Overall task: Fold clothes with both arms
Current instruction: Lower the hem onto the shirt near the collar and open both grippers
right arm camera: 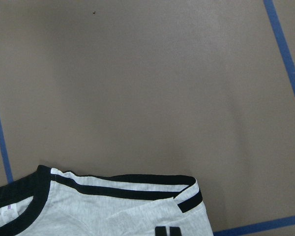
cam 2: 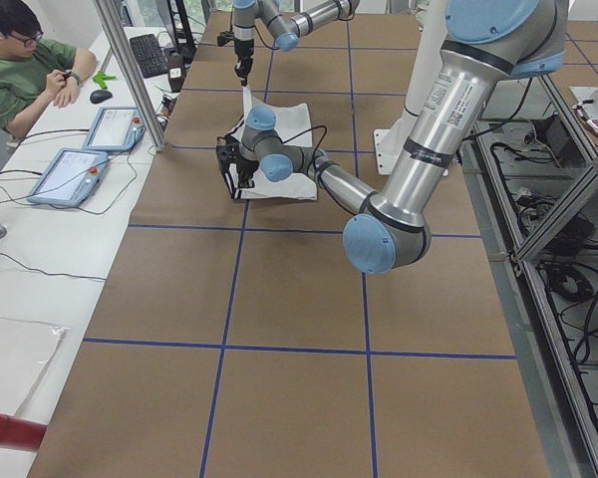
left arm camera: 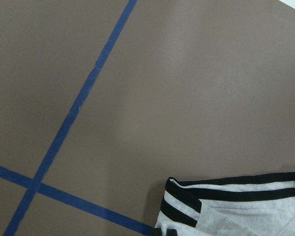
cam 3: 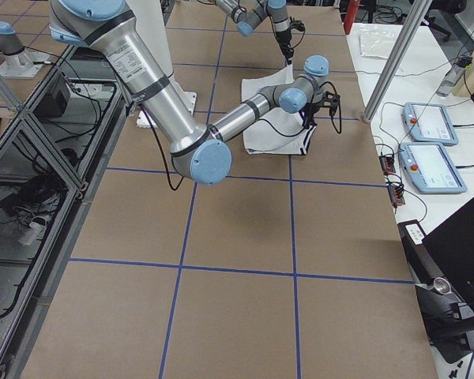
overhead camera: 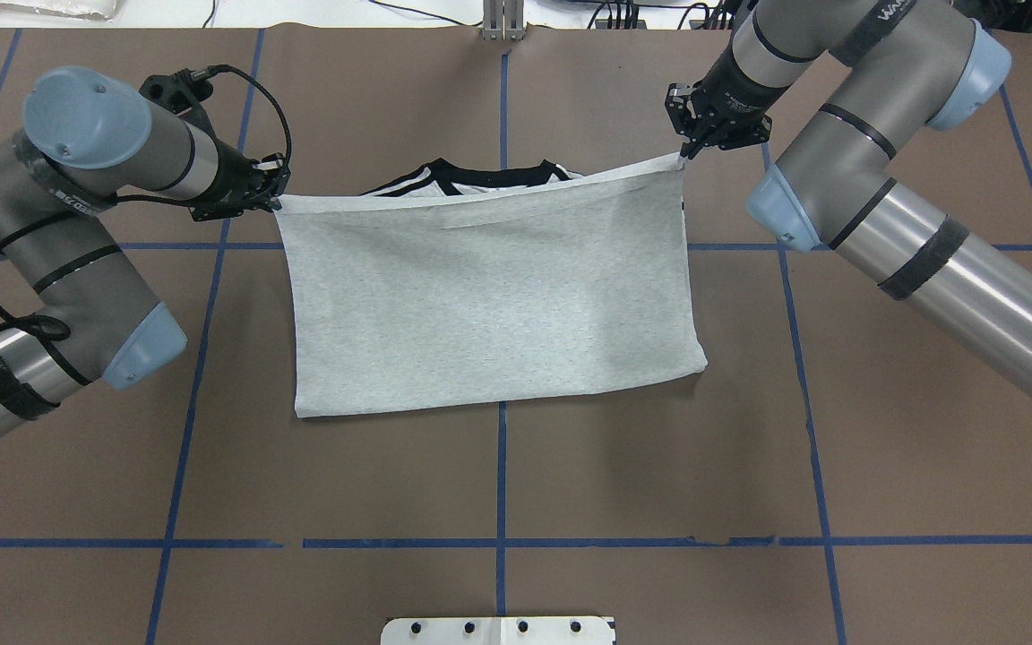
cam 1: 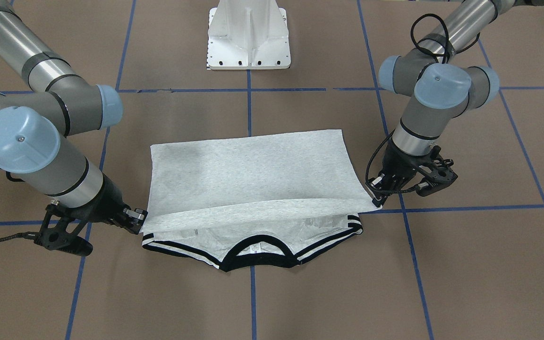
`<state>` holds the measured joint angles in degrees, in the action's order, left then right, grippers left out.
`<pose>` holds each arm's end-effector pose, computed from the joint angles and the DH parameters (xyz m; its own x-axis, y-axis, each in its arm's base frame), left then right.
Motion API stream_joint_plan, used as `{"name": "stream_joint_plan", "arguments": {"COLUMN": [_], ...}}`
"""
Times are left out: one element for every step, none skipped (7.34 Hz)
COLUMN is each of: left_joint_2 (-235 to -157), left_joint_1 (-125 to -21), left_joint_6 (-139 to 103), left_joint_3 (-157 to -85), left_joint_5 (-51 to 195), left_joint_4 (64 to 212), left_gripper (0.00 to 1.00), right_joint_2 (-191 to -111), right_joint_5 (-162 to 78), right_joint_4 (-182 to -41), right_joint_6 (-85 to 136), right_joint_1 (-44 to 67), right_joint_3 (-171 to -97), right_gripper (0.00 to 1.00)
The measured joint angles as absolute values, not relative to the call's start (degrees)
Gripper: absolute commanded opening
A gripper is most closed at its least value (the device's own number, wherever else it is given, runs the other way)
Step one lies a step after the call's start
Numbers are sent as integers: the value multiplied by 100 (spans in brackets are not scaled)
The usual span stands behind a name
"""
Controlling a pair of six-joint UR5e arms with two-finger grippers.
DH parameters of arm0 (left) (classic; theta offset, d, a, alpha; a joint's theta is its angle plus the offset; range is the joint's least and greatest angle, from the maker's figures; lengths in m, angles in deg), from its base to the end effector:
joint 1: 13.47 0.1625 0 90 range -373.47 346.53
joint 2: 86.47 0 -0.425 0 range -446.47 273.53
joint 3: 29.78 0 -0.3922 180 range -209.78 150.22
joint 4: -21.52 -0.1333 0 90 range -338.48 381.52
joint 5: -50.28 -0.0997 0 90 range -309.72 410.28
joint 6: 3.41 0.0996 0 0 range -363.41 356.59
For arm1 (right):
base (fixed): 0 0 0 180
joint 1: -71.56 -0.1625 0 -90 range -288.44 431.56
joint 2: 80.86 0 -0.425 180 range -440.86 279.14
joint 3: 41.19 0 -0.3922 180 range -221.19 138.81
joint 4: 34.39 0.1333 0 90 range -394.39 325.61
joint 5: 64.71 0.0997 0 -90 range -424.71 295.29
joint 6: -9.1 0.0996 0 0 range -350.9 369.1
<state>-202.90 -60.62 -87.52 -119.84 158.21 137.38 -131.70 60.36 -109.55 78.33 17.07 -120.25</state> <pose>0.3846 -0.5655 0.3471 0.4678 -0.3607 -0.8069 0.4863 0.8673 -0.1058 -0.3693 -0.6486 0.2981 0.5523 0.2743 0.7873 -0.2594 0.9540 -0.1504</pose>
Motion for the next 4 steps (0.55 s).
{"name": "stream_joint_plan", "arguments": {"left_joint_2": [-20292,-20297,-20318,-20360], "left_joint_1": [-6064,-6066,-6066,-6067], "left_joint_6": [-8753,-8753,-8757,-8772], "left_joint_3": [-11969,-11964,-11964,-11965], "left_joint_5": [15821,15821,15821,15822], "left_joint_4": [13743,13744,13743,13737], "left_gripper": [0,0,0,0], "right_joint_2": [-13179,-13182,-13176,-13171], "right_joint_5": [6037,6041,6043,6044], "right_joint_4": [-10943,-10939,-10937,-10937], "right_joint_6": [7809,7786,7780,7781], "right_joint_1": [1693,1681,1678,1679], "right_joint_3": [-12011,-12007,-12006,-12010], "right_gripper": [0,0,0,0]}}
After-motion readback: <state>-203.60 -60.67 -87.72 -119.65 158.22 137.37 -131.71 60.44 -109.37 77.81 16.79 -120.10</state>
